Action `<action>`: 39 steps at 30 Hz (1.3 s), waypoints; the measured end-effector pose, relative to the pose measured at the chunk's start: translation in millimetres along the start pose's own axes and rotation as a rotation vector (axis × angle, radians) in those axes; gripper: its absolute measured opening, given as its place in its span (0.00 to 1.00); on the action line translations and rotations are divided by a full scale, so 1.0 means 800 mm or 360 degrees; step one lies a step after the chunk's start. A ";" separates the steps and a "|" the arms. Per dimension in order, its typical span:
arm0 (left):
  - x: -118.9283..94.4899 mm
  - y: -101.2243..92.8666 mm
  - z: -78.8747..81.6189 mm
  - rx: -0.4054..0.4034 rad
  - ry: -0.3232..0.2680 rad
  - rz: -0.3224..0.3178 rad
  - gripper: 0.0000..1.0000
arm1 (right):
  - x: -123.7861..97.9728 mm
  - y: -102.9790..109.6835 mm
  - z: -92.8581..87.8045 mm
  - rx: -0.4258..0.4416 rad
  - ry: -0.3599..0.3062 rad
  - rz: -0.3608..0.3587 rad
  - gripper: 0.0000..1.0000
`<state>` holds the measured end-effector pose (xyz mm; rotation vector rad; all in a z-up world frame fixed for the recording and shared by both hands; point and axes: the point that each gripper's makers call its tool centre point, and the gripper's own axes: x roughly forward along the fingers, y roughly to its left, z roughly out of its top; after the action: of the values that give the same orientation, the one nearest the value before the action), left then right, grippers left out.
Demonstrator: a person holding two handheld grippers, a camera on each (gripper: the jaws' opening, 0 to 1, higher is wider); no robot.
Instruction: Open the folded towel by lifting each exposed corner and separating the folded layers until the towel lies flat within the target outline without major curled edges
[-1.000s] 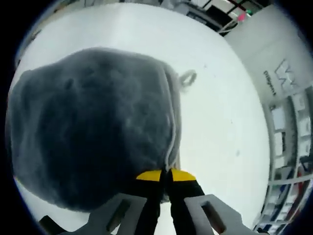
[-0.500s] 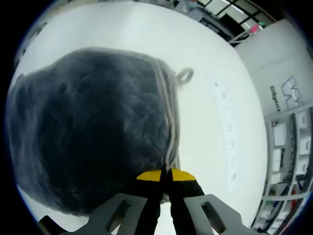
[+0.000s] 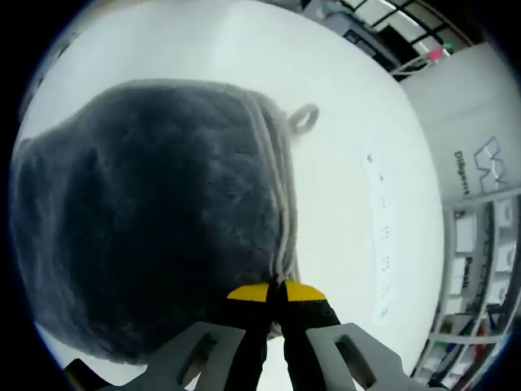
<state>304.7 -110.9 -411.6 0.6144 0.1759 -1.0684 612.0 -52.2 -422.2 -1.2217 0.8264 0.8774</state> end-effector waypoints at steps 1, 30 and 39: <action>0.000 0.000 0.000 -0.0002 -0.0001 0.0001 0.01 | 0.000 0.000 -0.001 -0.0003 0.0010 -0.0001 0.00; 0.004 0.002 0.001 -0.0033 -0.0007 0.0019 0.01 | 0.002 -0.003 0.005 0.0094 -0.0116 0.0003 0.00; 0.006 0.001 0.002 -0.0043 -0.0005 0.0019 0.02 | 0.002 0.000 0.007 0.0041 -0.0070 -0.0026 0.00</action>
<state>307.6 -114.9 -412.0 0.5886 0.1832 -1.0538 613.5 -46.6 -422.9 -1.1810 0.7894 0.8750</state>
